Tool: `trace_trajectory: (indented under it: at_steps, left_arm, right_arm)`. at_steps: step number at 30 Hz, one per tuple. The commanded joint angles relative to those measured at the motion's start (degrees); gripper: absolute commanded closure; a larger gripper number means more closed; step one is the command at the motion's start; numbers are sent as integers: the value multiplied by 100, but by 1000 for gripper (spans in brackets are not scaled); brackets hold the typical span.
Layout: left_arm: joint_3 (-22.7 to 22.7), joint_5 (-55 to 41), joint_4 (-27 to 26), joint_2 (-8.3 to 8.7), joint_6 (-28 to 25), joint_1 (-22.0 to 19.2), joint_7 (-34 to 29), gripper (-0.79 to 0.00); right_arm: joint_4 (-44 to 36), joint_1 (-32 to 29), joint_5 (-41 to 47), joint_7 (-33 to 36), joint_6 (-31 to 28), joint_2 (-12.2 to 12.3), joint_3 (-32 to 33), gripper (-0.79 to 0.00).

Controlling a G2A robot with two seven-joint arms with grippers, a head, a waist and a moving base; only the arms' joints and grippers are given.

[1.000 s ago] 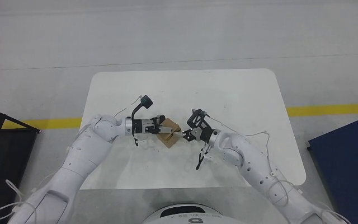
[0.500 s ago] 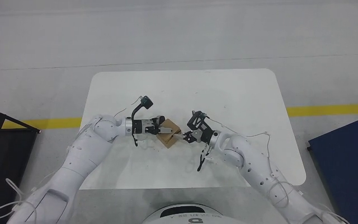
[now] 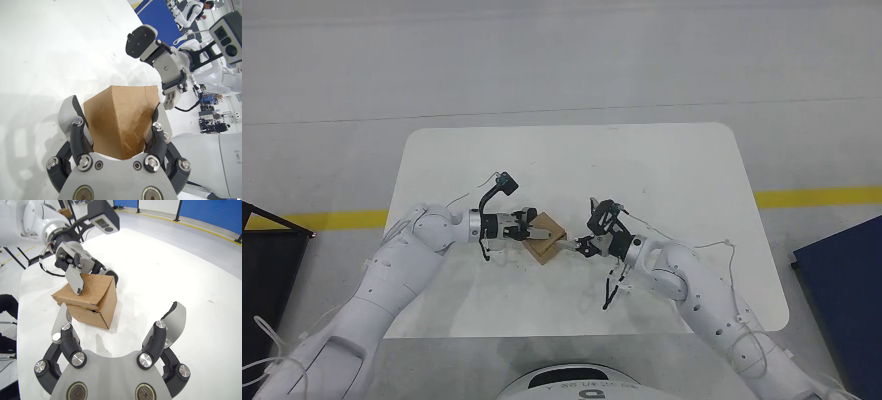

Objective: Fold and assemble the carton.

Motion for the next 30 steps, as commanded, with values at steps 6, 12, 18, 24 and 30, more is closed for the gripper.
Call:
trace_trajectory:
  at_steps: [6, 12, 18, 24, 30]
  left_arm:
    - [19, 31, 12, 1, -2, -13, 42, -662]
    - [14, 84, 37, 16, 9, -8, 51, -665]
    - [12, 109, -6, 21, 12, -15, 104, -665]
    - [-36, 77, -25, 41, -38, 6, 167, -671]
    - [-96, -26, -63, 75, -238, 34, 138, -693]
  right_arm:
    - [197, 188, 458, -16, 392, -114, -114, -785]
    - [276, 329, 121, 444, 591, -149, -236, -785]
    - [257, 374, 23, 632, 669, -181, -305, -785]
    - [231, 315, -73, 600, 637, -178, -259, -785]
    - [225, 304, -175, 732, 662, -186, -259, -785]
